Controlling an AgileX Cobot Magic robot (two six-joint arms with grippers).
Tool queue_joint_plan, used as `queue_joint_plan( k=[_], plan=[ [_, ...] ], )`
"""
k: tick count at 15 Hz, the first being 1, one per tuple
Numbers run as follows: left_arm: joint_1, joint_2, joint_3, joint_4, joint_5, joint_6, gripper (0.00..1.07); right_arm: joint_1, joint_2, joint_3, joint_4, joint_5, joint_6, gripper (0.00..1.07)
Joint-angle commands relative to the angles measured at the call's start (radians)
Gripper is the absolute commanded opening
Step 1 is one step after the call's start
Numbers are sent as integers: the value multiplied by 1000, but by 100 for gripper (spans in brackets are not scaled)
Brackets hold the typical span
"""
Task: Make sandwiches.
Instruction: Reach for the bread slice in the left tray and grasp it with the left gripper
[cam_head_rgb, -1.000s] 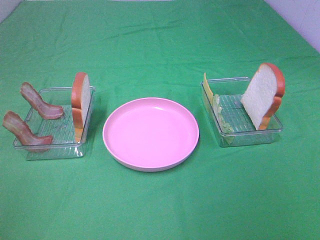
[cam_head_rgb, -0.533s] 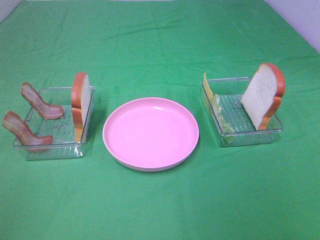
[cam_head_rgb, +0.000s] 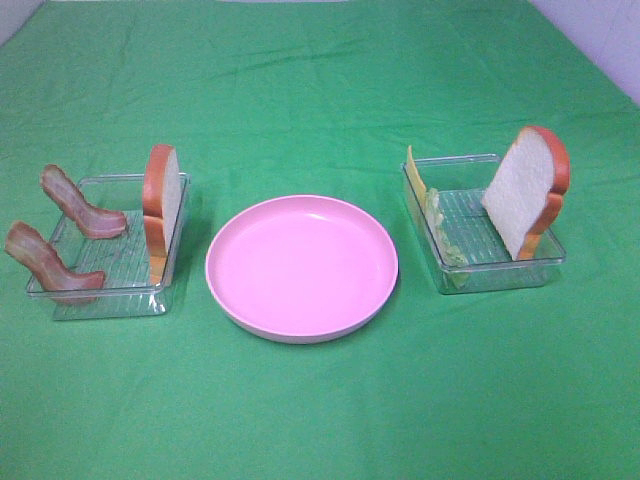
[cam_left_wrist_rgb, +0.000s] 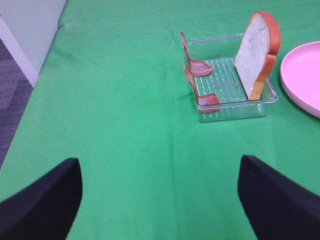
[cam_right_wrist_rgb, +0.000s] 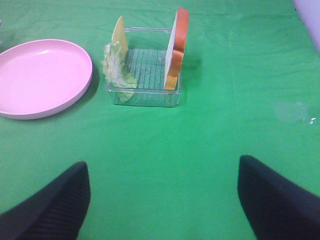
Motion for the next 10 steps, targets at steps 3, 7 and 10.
queue_joint_plan(
  k=[3, 7, 10],
  plan=[
    [-4, -20, 1, -7, -5, 3, 81, -5, -7, 1, -1, -9, 7, 77],
    [-4, -20, 1, -7, -5, 3, 81, -5, -7, 1, -1, -9, 7, 77],
    [-4, -20, 1, -7, -5, 3, 81, -5, -7, 1, -1, -9, 7, 77]
  ],
)
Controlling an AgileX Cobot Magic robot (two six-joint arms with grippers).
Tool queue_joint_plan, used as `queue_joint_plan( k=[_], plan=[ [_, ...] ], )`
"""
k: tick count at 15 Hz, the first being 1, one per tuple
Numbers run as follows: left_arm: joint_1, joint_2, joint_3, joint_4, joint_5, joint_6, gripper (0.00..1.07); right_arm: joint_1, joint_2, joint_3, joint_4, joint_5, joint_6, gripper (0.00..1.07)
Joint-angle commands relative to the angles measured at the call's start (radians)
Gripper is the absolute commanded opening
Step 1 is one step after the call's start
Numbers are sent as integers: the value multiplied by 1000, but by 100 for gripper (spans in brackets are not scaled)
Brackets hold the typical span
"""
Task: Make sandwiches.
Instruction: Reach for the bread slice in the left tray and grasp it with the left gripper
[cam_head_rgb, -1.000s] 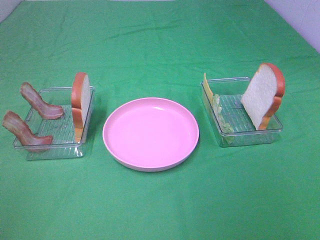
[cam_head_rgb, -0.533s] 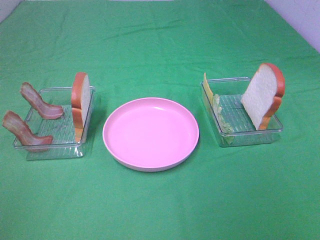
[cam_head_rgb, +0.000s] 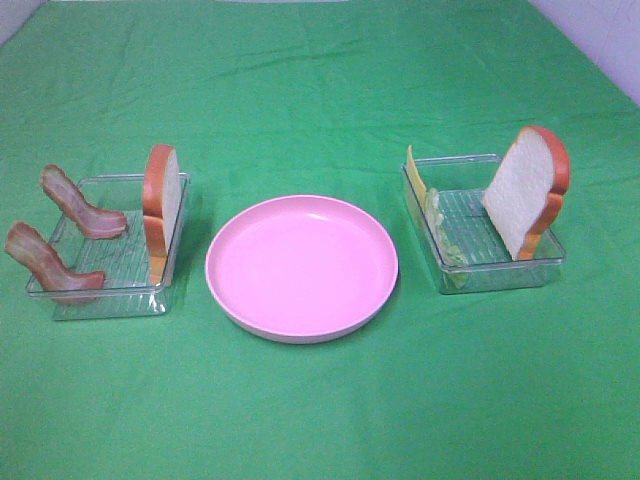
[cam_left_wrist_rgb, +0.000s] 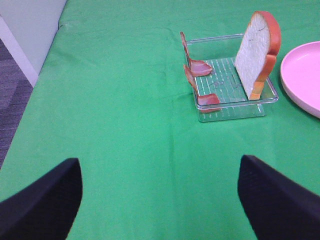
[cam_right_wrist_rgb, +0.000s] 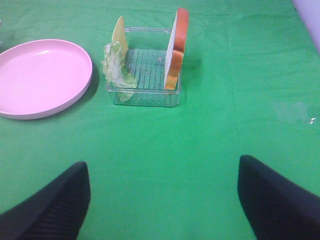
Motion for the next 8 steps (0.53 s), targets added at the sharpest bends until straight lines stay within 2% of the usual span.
queue_joint_plan(
  k=[1, 8],
  plan=[
    [-4, -20, 1, -7, -5, 3, 81, -5, -7, 1, -1, -9, 7, 77],
    [-4, -20, 1, -4, -5, -2, 81, -5, -7, 1, -1, -9, 7, 77]
  ],
)
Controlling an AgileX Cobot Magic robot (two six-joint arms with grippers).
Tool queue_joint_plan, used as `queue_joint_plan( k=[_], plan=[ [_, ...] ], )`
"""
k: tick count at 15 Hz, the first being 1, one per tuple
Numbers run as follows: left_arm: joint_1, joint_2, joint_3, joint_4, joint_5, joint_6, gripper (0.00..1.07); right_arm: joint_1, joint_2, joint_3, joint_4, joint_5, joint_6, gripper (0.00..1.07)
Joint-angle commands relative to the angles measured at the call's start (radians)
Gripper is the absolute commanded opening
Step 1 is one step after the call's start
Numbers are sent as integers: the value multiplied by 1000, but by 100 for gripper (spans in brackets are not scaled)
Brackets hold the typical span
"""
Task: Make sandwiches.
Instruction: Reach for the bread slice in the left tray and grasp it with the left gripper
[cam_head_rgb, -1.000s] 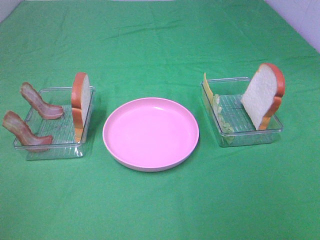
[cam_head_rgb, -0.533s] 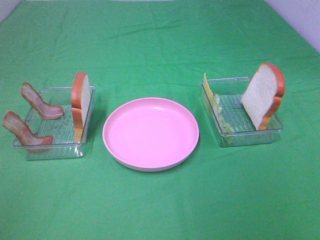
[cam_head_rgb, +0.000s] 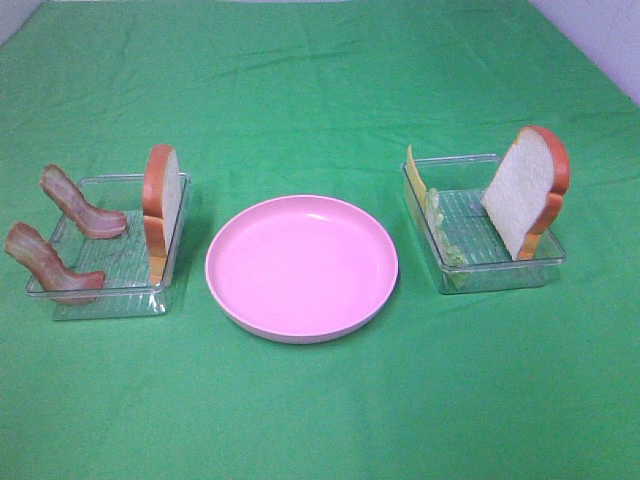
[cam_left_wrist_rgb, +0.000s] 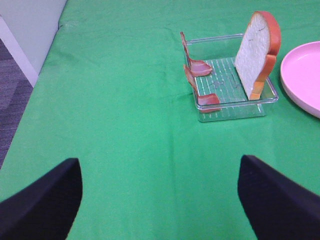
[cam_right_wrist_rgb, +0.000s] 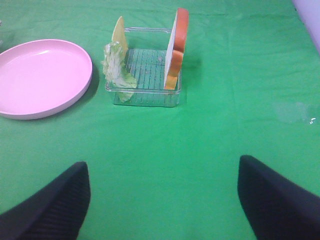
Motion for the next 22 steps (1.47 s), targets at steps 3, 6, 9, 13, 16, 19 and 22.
queue_joint_plan(
  k=[3, 6, 9, 13, 16, 19, 22],
  plan=[
    [-4, -20, 1, -2, -5, -4, 81, -5, -7, 1, -1, -9, 7, 77],
    [-4, 10, -3, -2, -10, -5, 81, -5, -7, 1, -1, -9, 7, 77],
    [-4, 120, -41, 1, -168, -5, 81, -5, -7, 1, -1, -9, 7, 77],
    [-4, 395, -62, -85, -306, -7, 81, -5, -7, 1, -1, -9, 7, 77],
    [-4, 690, -171, -147, -300, -4, 81, -5, -7, 1, -1, -9, 7, 77],
    [-4, 1092, -406, -159, -204, 0, 81, -5, -7, 1, -1, -9, 7, 77],
    [-24, 1310, -554, -171, -140, 0, 81, -5, -7, 1, -1, -9, 7, 77]
  ],
)
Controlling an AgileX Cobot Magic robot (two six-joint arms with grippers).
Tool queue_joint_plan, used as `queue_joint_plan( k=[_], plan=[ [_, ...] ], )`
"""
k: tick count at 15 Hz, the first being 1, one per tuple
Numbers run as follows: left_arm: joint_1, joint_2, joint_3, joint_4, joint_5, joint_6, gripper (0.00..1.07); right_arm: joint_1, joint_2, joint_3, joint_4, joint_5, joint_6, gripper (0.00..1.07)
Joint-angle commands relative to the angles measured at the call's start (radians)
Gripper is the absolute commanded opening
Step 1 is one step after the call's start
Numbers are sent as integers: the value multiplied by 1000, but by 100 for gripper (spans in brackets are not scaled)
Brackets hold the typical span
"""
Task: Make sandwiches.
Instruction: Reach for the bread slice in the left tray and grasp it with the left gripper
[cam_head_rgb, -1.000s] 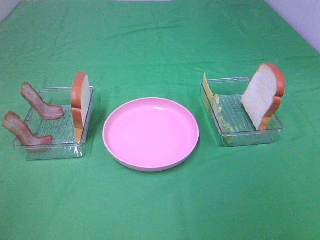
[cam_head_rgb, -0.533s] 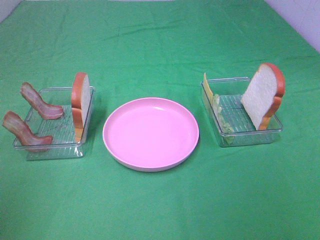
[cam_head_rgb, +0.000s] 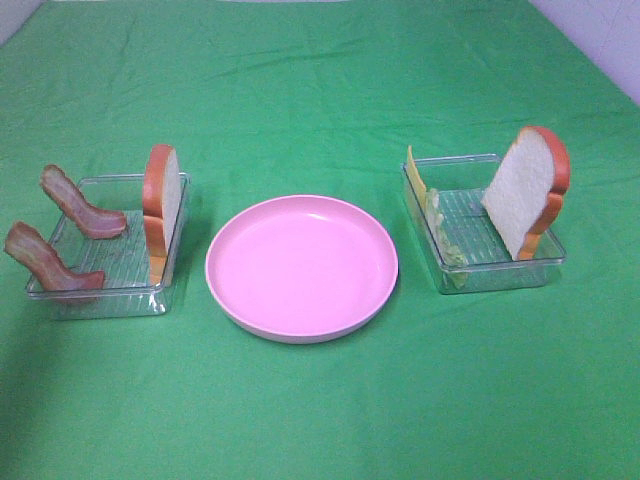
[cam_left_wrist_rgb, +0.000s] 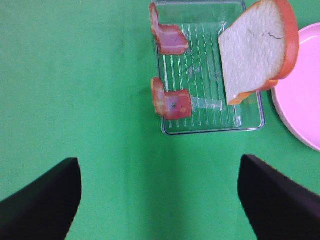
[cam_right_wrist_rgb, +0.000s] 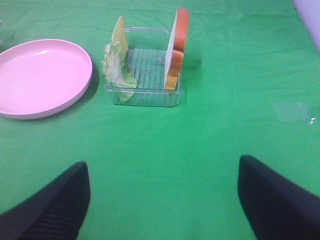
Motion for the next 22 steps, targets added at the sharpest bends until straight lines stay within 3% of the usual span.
queue_joint_plan(
  k=[1, 3, 5, 7, 9, 12, 19, 20, 21, 22],
  plan=[
    [-44, 161, -134, -16, 44, 0, 81, -5, -7, 1, -1, -9, 7, 77],
    [-146, 329, -310, -16, 88, -15, 81, -5, -7, 1, -1, -9, 7, 77],
    [-233, 445, -433, -10, 137, -70, 81, -5, -7, 1, -1, -9, 7, 77],
    [-309, 554, -550, 25, 186, -170, 81, -5, -7, 1, -1, -9, 7, 77],
    [-395, 683, -677, 120, 266, -295, 81, -5, -7, 1, -1, -9, 7, 77],
    [-471, 825, -785, 209, 367, -401, 81, -5, -7, 1, -1, -9, 7, 77],
    [-469, 963, -803, 225, 315, -462, 77, -5, -7, 1, -1, -9, 7, 77],
    [-469, 963, -803, 246, 316, -479, 67, -5, -7, 1, -1, -9, 7, 77],
    [-469, 963, -803, 246, 316, -479, 67, -5, -7, 1, -1, -9, 7, 77],
    [-469, 963, -803, 275, 330, -505, 42, -5, -7, 1, -1, -9, 7, 77]
  ],
)
